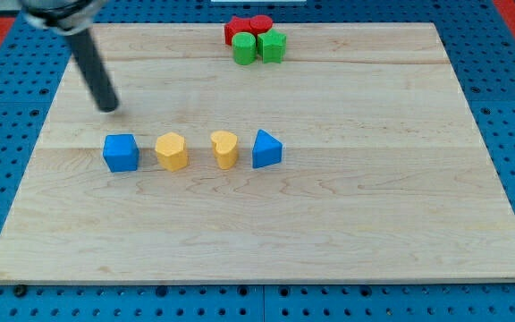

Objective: Nudge the group of blocks left a bit

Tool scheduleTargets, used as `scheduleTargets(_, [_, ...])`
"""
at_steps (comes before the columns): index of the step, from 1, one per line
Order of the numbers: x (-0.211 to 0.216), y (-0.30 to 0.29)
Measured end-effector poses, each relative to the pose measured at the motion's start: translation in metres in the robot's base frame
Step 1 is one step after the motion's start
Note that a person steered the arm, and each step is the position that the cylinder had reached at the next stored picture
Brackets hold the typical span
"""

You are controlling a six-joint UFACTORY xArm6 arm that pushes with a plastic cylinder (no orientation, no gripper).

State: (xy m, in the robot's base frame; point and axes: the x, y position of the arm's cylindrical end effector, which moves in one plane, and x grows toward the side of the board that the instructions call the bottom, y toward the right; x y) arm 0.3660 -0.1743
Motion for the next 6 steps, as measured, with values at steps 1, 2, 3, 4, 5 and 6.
scheduleTargets(1, [-0.001, 0.016])
scheduleTargets(2, [-0.001, 0.019])
scheduleTargets(3, [-0.001, 0.094])
scheduleTargets(4, [0.004, 0.201])
scheduleTargets(5, [0.012, 0.297])
scheduleTargets(6, [0.012, 0.352])
